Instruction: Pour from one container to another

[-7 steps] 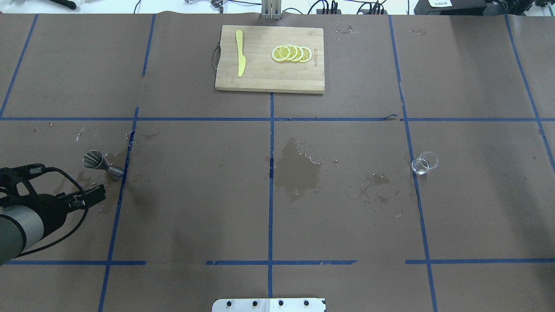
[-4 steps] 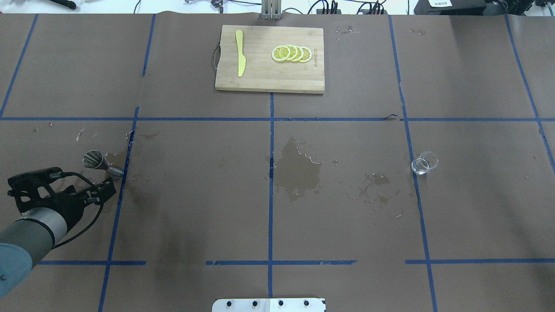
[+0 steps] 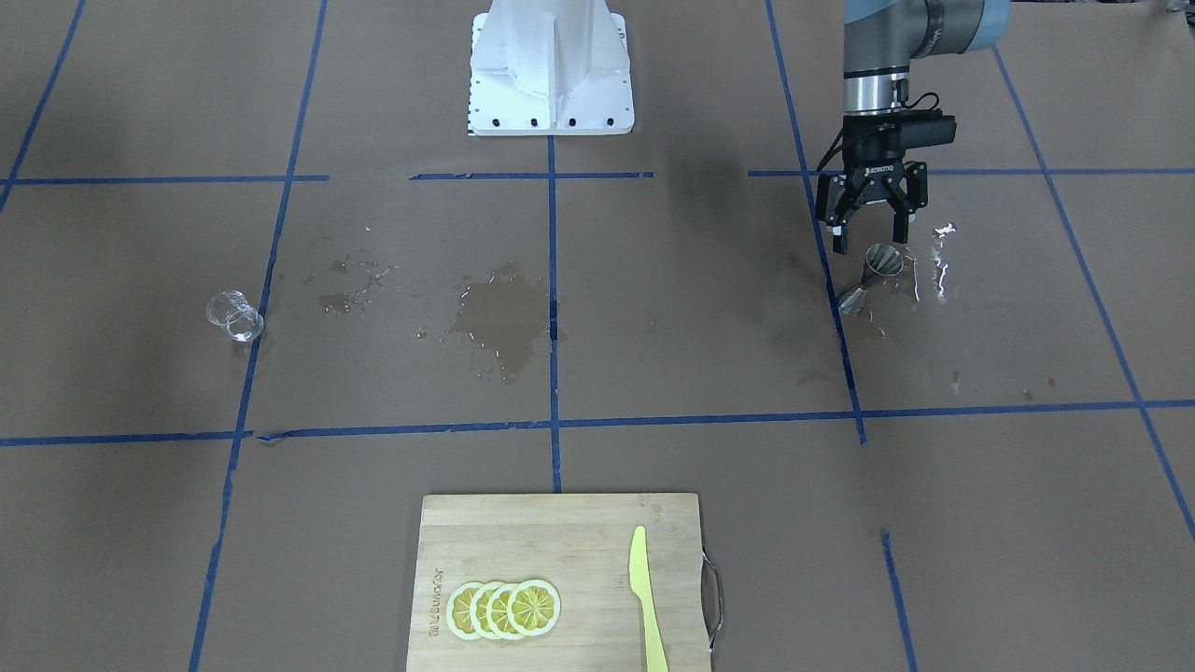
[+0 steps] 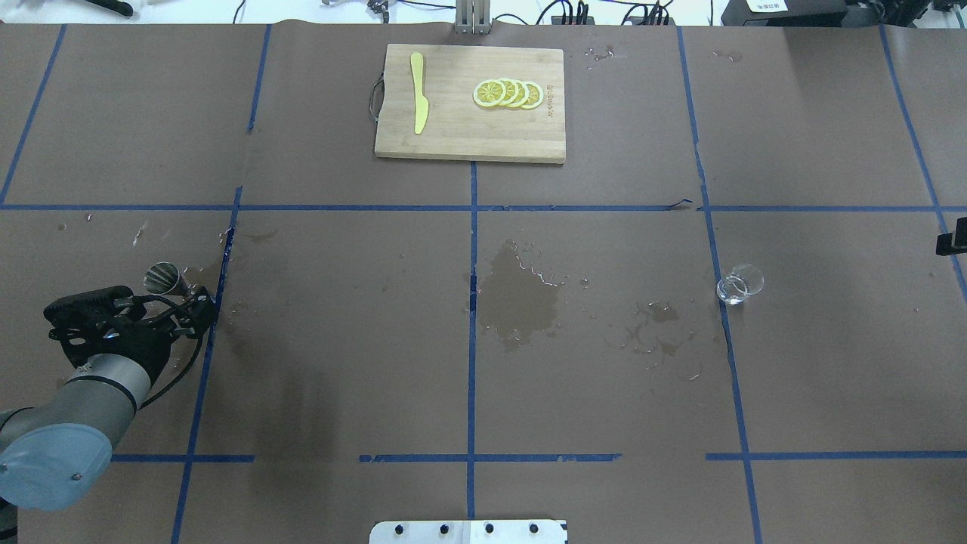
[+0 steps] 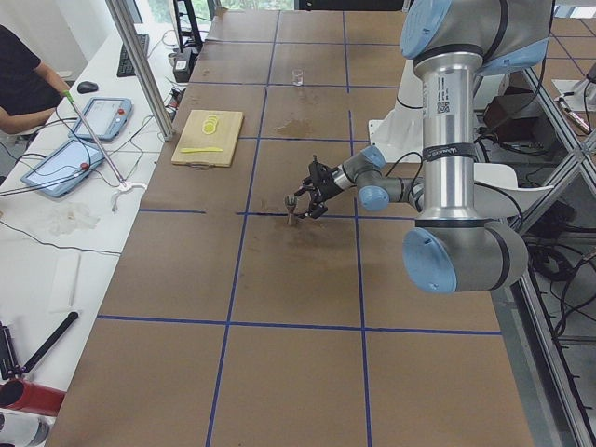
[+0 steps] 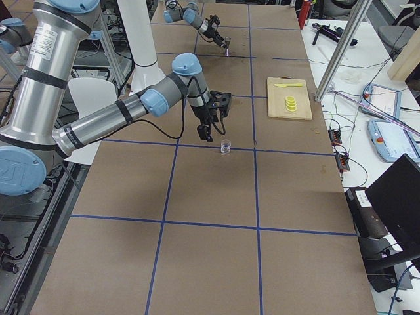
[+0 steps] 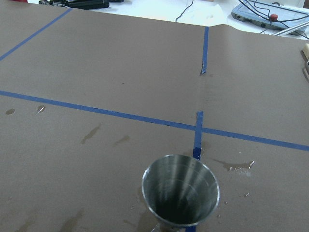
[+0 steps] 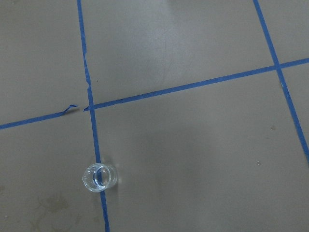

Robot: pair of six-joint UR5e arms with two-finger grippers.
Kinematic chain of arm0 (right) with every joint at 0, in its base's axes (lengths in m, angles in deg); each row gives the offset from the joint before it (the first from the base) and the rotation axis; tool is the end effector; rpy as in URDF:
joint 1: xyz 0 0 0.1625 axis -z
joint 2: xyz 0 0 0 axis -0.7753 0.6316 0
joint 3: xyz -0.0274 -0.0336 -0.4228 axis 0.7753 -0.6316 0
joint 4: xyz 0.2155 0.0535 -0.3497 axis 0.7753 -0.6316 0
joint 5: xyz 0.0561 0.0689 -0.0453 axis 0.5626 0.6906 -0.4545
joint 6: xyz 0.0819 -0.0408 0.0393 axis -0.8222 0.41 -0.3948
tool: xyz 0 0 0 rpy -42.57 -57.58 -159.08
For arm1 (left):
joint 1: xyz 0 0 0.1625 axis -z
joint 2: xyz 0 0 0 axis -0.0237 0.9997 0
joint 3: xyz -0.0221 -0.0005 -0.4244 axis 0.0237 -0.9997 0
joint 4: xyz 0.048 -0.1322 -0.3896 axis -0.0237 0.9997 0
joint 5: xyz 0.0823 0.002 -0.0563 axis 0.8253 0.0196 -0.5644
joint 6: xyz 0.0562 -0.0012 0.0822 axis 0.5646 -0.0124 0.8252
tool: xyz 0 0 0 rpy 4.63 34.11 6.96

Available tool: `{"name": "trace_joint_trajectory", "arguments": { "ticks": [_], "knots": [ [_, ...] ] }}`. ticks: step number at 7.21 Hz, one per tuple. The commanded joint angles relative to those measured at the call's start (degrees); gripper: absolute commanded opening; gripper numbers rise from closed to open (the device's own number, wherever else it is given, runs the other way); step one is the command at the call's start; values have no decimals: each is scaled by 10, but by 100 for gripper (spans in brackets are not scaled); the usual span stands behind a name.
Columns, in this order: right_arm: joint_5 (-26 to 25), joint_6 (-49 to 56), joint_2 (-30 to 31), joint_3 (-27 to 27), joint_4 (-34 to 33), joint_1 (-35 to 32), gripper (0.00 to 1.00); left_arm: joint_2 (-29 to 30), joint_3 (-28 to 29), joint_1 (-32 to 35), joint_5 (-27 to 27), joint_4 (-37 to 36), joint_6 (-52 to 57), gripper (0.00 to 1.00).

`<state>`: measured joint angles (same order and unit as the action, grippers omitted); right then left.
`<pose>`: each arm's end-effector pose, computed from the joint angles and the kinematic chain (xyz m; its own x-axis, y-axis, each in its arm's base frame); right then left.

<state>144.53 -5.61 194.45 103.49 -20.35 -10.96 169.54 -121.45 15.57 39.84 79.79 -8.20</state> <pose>-0.0838 -0.3386 0.3886 0.6291 0.1992 0.7513 -0.3511 0.9352 0.0460 0.3853 -0.3028 0.4683 0.6428 -0.2110 -0.7364 0.6793 0.6012 0.4208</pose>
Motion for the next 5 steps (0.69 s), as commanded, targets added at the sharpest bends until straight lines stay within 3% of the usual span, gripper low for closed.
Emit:
{"name": "trace_joint_trajectory", "arguments": {
  "ticks": [1, 3, 5],
  "knots": [
    [-110, -99, 40, 5, 94, 114, 100, 12, 31, -1, 41, 0, -12, 100],
    [-203, -152, 64, 4, 125, 199, 100, 12, 47, -1, 66, 0, -12, 100],
    [-228, -169, 77, 4, 142, 231, 100, 29, 68, -2, 81, 0, -12, 99]
  ]
}}
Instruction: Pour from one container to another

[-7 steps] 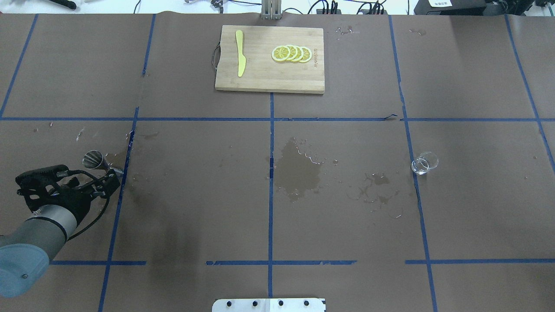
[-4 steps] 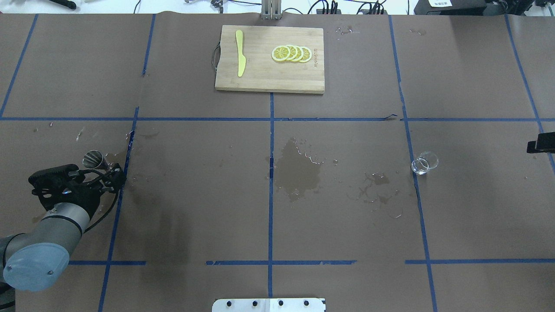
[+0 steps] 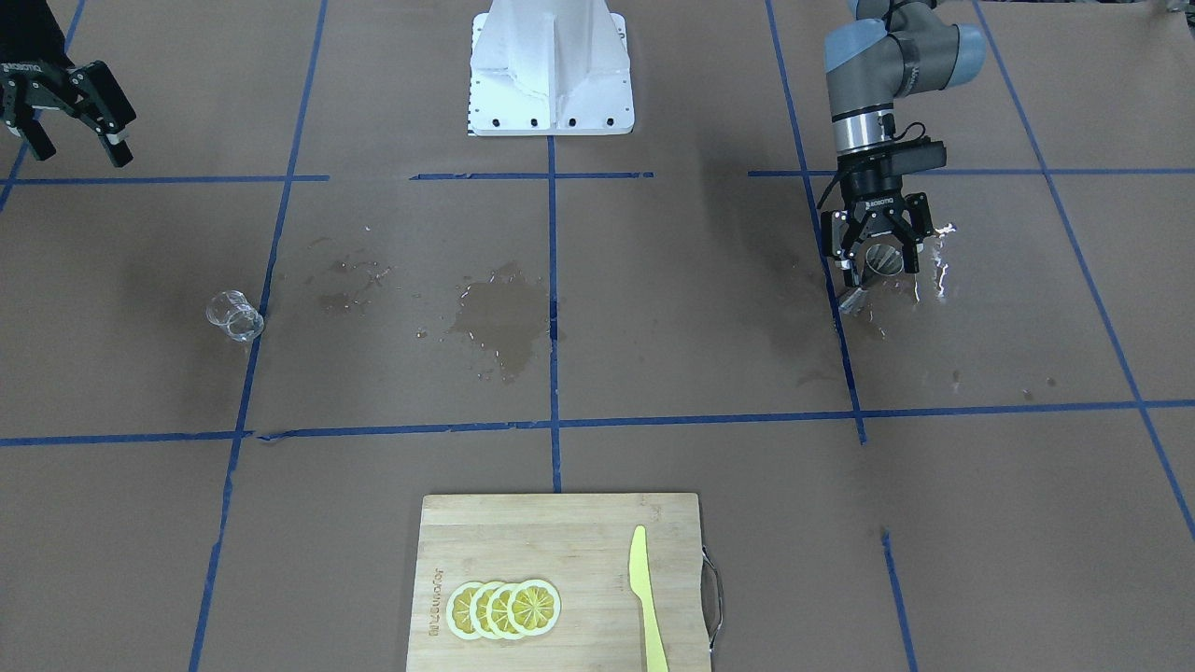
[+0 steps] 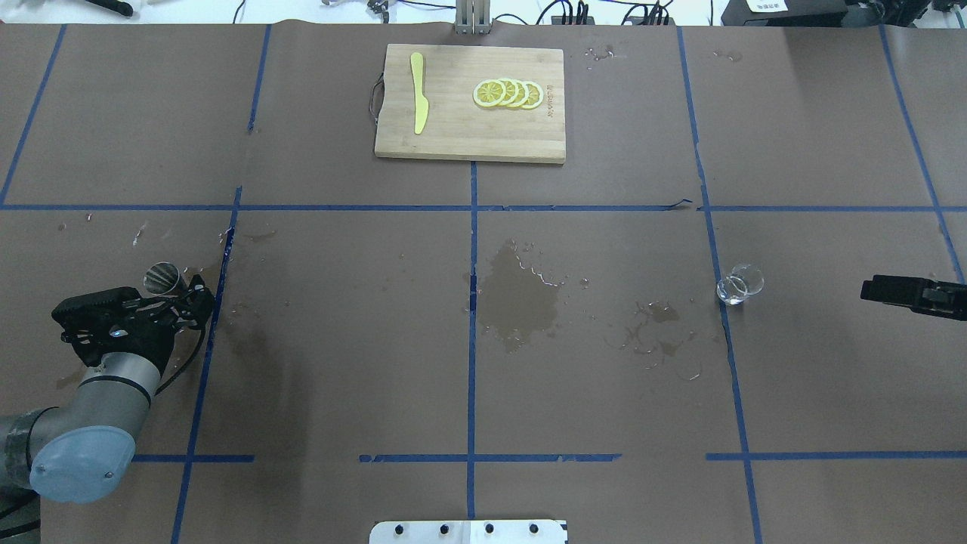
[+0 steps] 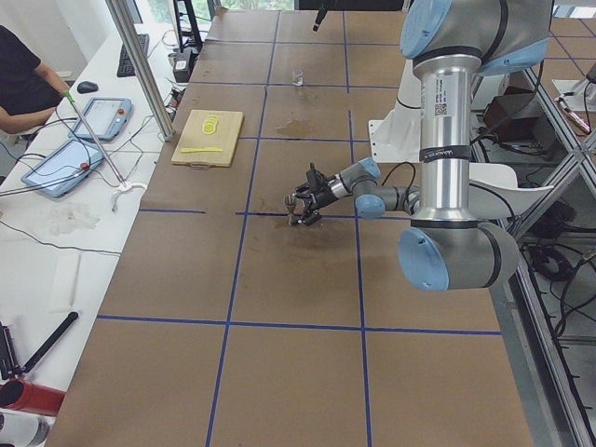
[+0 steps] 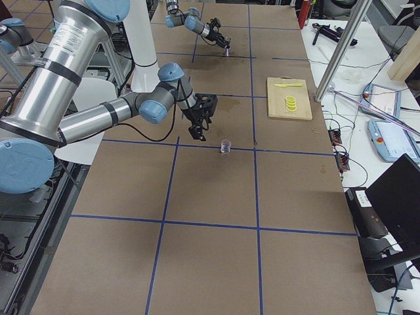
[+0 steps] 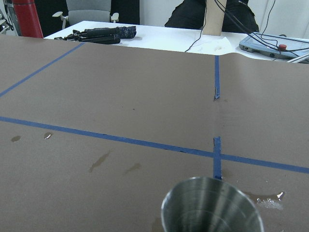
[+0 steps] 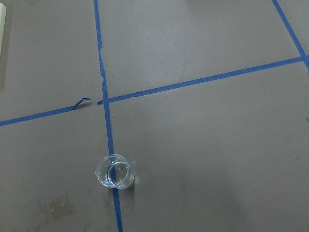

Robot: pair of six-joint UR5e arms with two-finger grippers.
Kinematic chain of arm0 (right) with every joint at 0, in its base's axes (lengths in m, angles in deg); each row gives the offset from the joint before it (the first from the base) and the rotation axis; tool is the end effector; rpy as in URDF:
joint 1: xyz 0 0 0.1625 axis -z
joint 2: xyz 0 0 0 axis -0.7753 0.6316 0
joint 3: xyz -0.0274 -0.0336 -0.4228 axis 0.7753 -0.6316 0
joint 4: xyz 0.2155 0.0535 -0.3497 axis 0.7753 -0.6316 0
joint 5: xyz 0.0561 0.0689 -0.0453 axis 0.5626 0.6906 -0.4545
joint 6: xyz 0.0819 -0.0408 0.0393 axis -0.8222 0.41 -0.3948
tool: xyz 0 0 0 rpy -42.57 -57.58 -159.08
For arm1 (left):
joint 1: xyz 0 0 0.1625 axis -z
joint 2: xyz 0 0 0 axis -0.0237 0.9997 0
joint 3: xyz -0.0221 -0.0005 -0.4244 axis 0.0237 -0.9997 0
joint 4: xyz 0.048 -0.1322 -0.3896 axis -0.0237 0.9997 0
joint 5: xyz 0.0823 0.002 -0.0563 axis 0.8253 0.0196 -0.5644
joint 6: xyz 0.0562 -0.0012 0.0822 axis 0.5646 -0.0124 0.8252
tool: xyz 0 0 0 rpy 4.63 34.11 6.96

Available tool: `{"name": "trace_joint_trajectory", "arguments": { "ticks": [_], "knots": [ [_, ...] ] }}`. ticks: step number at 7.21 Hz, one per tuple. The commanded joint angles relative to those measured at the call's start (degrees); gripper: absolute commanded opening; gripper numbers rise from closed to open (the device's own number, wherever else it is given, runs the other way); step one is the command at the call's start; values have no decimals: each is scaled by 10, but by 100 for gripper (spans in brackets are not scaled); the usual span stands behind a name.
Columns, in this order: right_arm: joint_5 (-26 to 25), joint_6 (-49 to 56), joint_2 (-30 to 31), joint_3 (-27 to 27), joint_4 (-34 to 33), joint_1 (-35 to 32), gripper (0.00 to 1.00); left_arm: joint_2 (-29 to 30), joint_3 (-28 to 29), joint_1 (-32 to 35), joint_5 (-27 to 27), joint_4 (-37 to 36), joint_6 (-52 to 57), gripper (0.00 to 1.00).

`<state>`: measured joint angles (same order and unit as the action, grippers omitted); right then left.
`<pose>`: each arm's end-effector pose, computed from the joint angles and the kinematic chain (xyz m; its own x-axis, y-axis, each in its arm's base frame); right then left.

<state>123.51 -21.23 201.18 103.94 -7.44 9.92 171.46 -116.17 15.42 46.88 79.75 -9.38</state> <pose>-0.1599 -0.2984 0.4002 0.6420 0.1974 0.7408 -0.4195 0.8992 0.1240 0.3979 -0.3137 0.4932 0.6681 -0.2240 -0.7096 0.7017 0.5069 0.5007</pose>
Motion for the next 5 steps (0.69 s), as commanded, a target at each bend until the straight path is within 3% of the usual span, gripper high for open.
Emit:
{"name": "trace_joint_trajectory", "arguments": {
  "ticks": [1, 4, 5],
  "knots": [
    [-17, -13, 21, 0, 28, 27, 100, 21, 33, -1, 24, 0, 0, 98],
    [-17, -13, 40, -1, 37, 36, 100, 35, 50, -14, 64, -1, 0, 93],
    [-17, -14, 42, -1, 37, 41, 100, 35, 53, -18, 70, -1, 0, 84]
  ]
}}
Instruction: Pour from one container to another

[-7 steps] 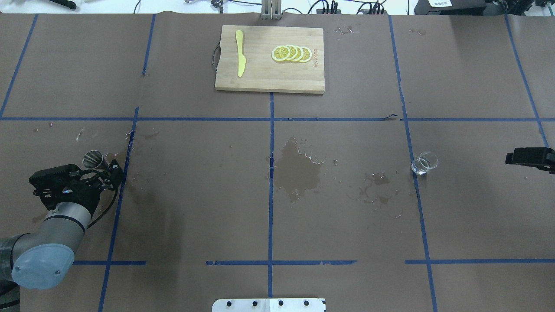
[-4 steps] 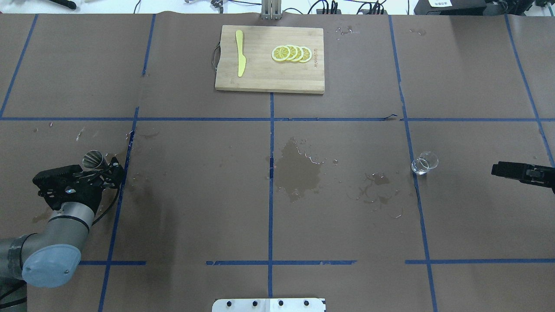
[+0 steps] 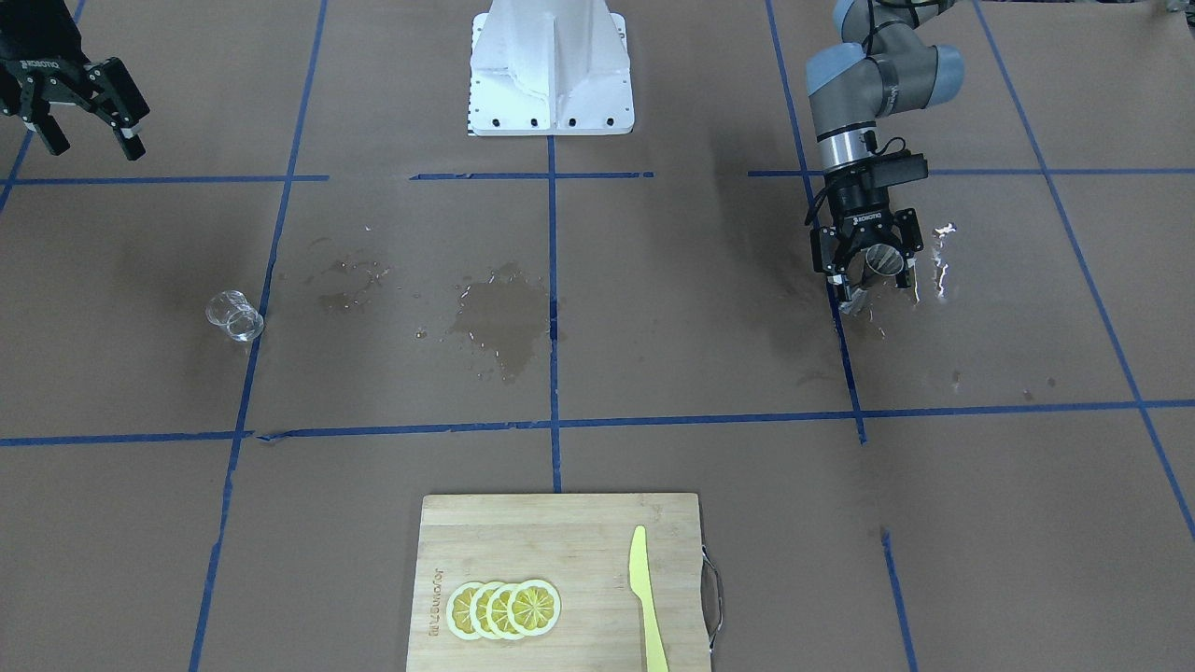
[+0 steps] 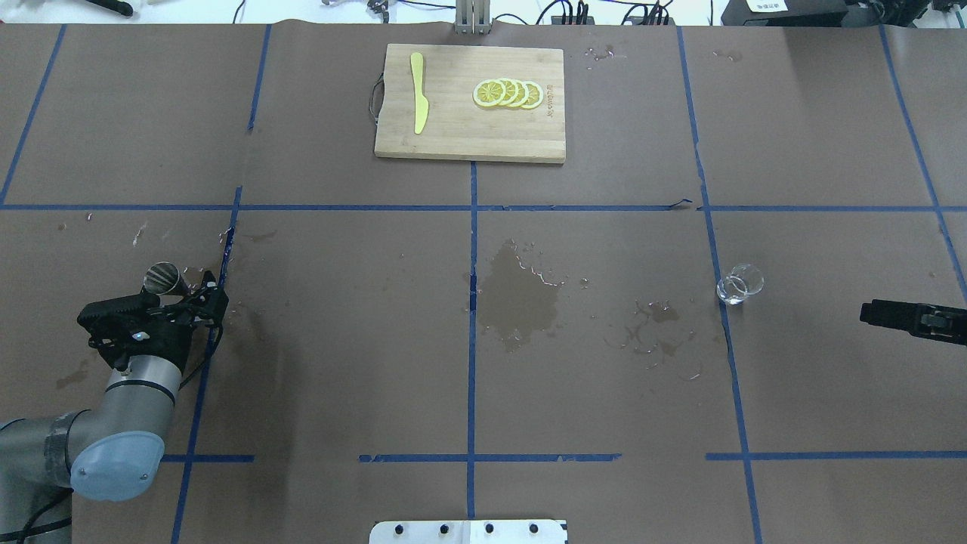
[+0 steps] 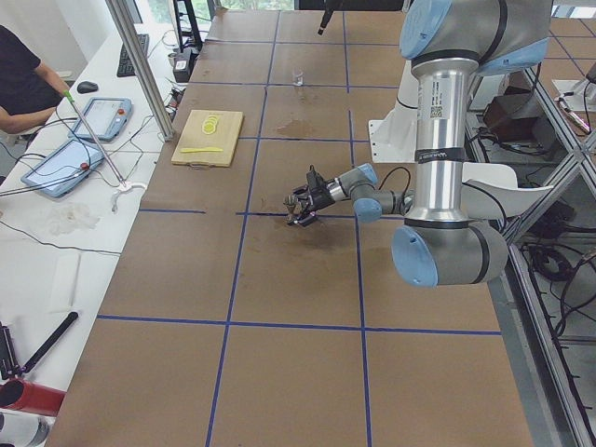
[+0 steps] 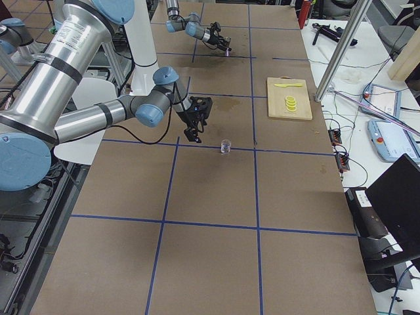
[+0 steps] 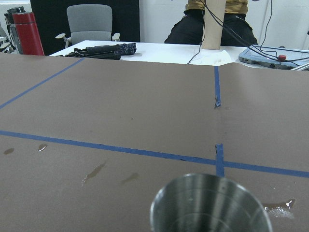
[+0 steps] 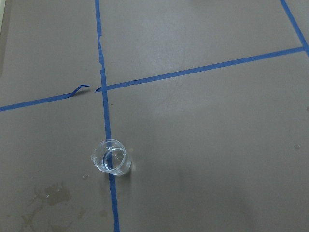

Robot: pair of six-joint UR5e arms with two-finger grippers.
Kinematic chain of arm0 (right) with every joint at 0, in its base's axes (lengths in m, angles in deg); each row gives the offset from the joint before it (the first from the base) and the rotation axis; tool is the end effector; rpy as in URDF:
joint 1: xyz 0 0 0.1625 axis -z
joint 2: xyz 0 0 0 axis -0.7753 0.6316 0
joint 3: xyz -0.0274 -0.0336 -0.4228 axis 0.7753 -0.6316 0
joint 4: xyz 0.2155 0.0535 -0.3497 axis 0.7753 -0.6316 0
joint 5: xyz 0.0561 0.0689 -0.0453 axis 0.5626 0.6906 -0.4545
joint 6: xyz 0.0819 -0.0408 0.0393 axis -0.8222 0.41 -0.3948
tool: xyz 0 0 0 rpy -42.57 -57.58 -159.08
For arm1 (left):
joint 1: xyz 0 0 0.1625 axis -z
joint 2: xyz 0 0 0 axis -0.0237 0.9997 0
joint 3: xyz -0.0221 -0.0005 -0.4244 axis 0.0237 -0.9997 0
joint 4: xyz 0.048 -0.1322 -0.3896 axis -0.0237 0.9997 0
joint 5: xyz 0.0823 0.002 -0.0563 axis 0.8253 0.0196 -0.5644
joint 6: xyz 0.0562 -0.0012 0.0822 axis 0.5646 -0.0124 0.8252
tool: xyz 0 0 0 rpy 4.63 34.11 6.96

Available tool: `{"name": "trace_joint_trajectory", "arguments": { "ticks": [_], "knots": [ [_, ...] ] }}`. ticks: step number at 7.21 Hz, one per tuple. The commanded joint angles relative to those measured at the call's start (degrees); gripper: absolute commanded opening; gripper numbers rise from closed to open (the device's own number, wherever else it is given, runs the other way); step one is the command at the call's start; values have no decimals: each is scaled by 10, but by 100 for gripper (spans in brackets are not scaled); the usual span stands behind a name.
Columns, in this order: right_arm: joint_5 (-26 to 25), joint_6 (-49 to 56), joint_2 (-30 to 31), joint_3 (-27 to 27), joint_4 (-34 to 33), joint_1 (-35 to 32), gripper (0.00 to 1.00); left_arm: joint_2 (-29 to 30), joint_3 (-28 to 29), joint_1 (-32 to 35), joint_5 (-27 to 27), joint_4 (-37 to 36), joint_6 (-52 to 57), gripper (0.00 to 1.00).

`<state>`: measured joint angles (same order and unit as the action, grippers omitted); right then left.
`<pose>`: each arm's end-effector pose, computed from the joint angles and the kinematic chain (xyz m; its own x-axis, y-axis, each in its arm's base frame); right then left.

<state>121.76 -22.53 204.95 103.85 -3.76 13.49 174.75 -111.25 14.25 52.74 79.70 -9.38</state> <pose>-0.1635 -0.2804 0.4125 0.6515 0.1821 0.7364 -0.3965 0.9093 0.1259 0.4239 -0.3165 0.5033 0.6907 -0.2077 -0.6927 0.6989 0.4378 0.5656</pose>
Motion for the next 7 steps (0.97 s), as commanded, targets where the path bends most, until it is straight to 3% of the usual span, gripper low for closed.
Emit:
{"name": "trace_joint_trajectory", "arguments": {
  "ticks": [1, 2, 5, 6, 7],
  "knots": [
    [0, -2, 4, -1, 1, 8, 100, 2, 8, -6, 13, 0, -1, 70],
    [0, -5, 5, -1, 1, 12, 100, 2, 17, -6, 22, 0, -1, 60],
    [0, -12, 5, -2, 1, 25, 100, 2, 17, -6, 22, 1, -1, 44],
    [-1, -12, 7, -2, 1, 29, 100, 3, 17, -6, 24, 0, -1, 32],
    [-1, -12, 9, -2, 1, 33, 100, 3, 16, -6, 24, 1, -2, 6]
  ]
}}
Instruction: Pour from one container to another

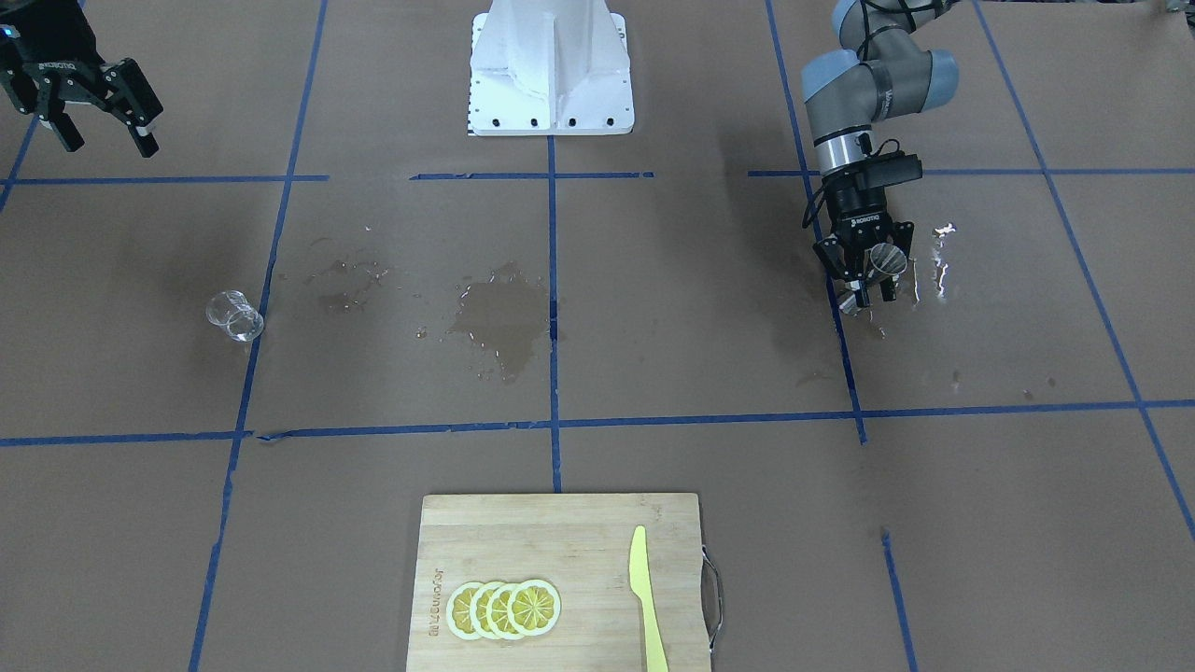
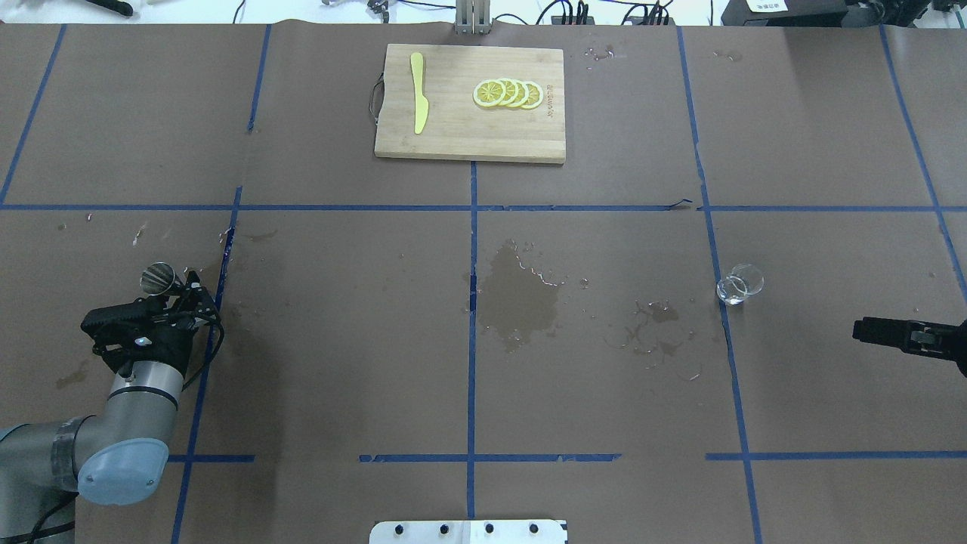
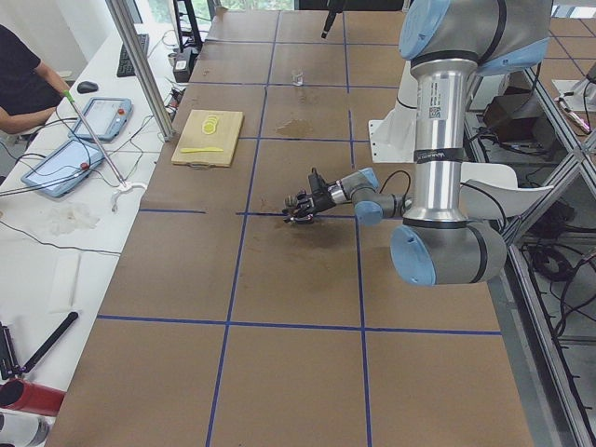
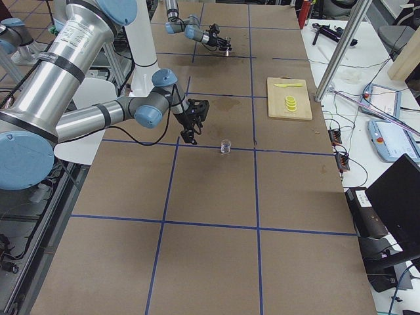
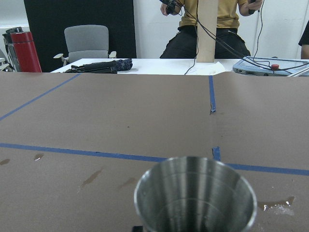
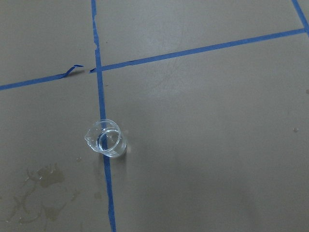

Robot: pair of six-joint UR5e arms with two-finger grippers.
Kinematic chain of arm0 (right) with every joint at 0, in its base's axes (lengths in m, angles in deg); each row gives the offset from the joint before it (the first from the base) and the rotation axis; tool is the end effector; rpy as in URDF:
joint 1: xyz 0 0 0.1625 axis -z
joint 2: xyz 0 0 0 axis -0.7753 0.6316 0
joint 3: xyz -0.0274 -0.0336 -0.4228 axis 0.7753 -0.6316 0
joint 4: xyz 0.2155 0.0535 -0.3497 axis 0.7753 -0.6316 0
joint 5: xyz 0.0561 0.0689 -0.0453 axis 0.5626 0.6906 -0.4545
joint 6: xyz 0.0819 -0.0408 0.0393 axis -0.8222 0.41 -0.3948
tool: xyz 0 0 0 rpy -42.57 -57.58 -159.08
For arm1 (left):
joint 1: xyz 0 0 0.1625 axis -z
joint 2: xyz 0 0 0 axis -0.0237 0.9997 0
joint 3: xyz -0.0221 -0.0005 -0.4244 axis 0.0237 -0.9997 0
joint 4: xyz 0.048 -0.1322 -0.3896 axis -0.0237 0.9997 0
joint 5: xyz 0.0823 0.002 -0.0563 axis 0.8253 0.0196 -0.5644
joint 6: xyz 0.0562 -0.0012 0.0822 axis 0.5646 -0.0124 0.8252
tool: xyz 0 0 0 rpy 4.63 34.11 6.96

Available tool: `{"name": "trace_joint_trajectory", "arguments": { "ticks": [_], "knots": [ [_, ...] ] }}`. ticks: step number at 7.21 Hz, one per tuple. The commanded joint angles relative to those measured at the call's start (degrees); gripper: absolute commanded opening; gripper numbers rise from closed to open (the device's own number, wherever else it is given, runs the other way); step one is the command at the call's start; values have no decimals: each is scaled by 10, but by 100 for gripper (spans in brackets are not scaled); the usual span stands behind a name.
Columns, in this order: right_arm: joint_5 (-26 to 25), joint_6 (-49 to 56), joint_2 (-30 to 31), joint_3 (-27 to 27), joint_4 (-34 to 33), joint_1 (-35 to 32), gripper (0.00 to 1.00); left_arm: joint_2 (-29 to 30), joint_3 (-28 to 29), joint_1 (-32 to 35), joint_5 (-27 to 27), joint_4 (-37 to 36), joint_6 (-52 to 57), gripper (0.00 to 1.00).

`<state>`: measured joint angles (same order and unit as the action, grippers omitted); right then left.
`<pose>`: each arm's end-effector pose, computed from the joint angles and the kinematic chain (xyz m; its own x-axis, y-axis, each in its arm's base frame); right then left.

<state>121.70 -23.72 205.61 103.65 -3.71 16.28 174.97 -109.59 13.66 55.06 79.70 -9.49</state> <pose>-0.1748 -0.2708 0.4177 0.6609 0.1754 0.7297 -0.3648 0.9248 0.1081 0.4281 -0.3147 0.5134 0.7076 -0.2021 -0.6771 0.6886 0.4122 0.5967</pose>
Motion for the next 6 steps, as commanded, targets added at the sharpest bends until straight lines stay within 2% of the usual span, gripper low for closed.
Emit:
{"name": "trace_joint_trajectory", "arguments": {
  "ticks": [1, 2, 4, 5, 6],
  "knots": [
    [-1, 1, 4, 0, 0, 7, 100, -1, -9, 0, 8, 1, -9, 0],
    [-20, 4, 4, -1, 0, 11, 100, -1, -22, 2, 8, 1, -9, 0],
    [-93, 2, 8, -1, 0, 61, 100, -1, -58, 2, 8, 1, -2, 0],
    [-167, 0, 17, -5, 0, 110, 100, -1, -72, 2, 8, 1, 11, 0],
    [-205, -16, 17, -10, 1, 142, 100, -1, -79, 2, 6, 3, 33, 0]
  ]
}}
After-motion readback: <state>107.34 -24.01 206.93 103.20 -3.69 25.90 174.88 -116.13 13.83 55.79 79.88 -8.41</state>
